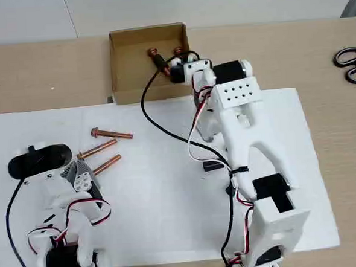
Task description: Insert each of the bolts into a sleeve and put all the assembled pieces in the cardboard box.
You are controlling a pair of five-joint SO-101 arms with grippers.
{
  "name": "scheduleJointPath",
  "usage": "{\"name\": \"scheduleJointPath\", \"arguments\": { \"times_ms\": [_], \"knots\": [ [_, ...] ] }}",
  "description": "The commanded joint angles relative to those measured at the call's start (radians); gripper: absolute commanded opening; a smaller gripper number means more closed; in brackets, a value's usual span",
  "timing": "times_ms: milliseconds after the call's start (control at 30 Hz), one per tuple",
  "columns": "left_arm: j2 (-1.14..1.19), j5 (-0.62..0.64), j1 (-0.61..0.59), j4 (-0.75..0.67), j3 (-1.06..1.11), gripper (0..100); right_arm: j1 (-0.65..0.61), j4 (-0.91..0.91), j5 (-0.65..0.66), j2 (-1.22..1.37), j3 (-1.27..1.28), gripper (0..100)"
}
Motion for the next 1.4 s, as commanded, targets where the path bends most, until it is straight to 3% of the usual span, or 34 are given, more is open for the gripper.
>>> {"name": "scheduleJointPath", "arguments": {
  "times_ms": [0, 467, 1367],
  "knots": [
    [-0.012, -0.003, 0.003, -0.003, -0.004, 1, 0.036, 0.016, 0.103, -0.053, 0.049, 15.5],
    [-0.012, -0.003, 0.003, -0.003, -0.005, 1, 0.094, -0.005, 0.400, -0.045, 0.133, 15.7],
    [-0.012, -0.003, 0.002, -0.003, -0.008, 1, 0.160, -0.153, 0.529, 0.173, 0.133, 15.6]
  ]
}}
